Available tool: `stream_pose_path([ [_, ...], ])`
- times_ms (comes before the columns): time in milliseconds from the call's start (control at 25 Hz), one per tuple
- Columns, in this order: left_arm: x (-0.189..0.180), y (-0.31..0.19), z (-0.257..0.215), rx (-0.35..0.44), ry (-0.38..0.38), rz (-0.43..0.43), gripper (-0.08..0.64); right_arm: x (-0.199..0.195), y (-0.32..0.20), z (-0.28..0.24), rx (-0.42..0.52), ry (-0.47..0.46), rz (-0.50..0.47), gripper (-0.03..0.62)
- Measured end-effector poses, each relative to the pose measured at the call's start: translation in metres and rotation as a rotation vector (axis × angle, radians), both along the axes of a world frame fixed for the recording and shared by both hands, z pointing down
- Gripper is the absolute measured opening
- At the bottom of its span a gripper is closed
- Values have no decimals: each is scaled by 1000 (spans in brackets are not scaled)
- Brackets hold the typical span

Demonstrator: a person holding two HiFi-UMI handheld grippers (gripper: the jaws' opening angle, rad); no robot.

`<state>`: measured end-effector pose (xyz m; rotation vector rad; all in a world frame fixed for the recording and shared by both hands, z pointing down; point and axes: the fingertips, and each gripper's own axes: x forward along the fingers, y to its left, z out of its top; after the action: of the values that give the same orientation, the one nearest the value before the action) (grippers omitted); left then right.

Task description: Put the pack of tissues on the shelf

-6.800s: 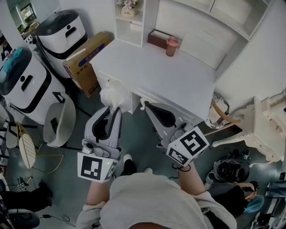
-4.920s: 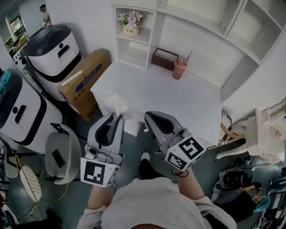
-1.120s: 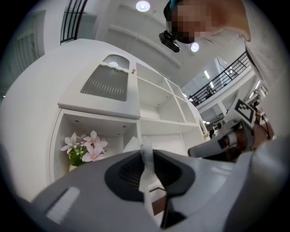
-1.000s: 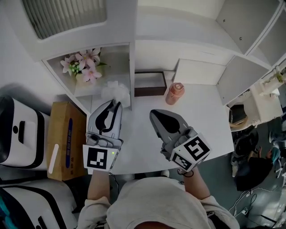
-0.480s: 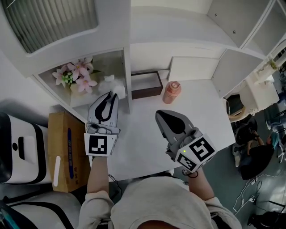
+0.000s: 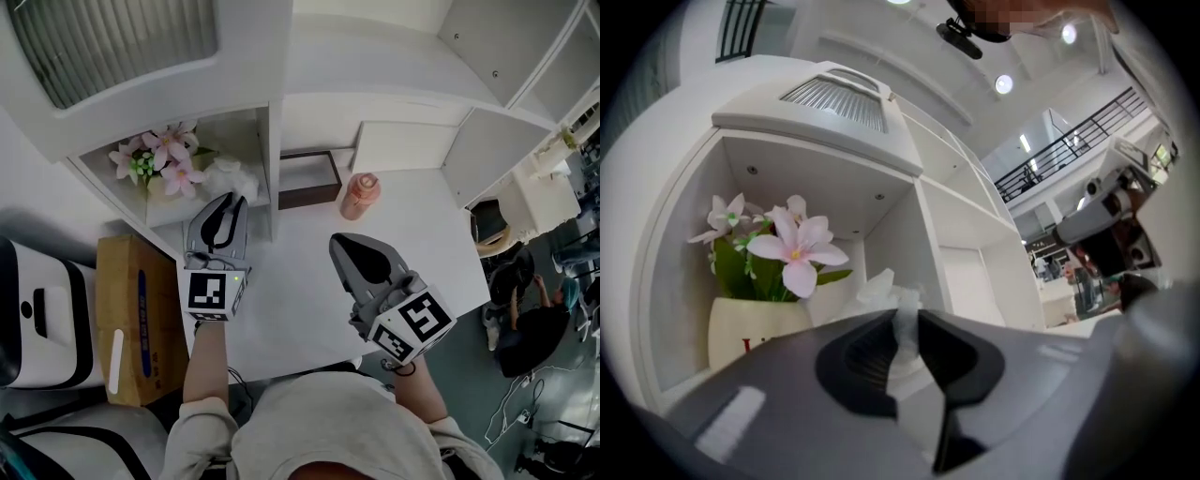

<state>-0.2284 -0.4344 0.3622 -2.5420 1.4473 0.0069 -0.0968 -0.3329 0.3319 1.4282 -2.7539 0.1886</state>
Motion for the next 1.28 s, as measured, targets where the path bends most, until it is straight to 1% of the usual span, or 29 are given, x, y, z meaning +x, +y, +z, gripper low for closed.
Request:
stream_pose_path([
  [120, -9, -10, 7, -57, 46, -26, 60, 0, -1, 0, -1, 4, 0, 1],
  [240, -11, -19, 13, -123, 95, -20, 64, 0, -1, -1, -1, 8, 1, 1],
  [320, -8, -23, 17, -143, 92, -16, 67, 0, -1, -1, -1, 9, 2, 0],
  [400, -7, -24, 18, -145, 80, -20, 72, 0, 0, -1, 0, 11, 2, 0],
  [440, -6, -23, 19, -147, 79, -19, 85, 1, 0, -2, 1, 12, 3, 1],
  [680, -7, -14, 21, -178, 114, 1, 274, 6, 6, -4, 9, 3, 6, 2],
  [760, -9, -8, 20, -179, 120, -6, 305, 6, 10, -5, 13, 0, -3, 1],
  [840, -13, 0, 18, -169, 118, -23, 307, 4, 14, -6, 17, -5, -17, 1],
  [880, -16, 5, 16, -161, 115, -34, 304, 3, 16, -6, 19, -7, -26, 0],
  [960, -23, 15, 12, -146, 110, -62, 277, 1, 20, -7, 24, -12, -47, 0],
  [1080, -33, 32, 7, -124, 95, -120, 142, -3, 28, -9, 30, -21, -87, 0],
  [1200, -39, 52, 1, -105, 71, -180, 60, -6, 37, -11, 31, -25, -137, 2],
  [1280, -39, 66, -4, -94, 69, -207, 9, -7, 44, -13, 32, -28, -172, 0],
])
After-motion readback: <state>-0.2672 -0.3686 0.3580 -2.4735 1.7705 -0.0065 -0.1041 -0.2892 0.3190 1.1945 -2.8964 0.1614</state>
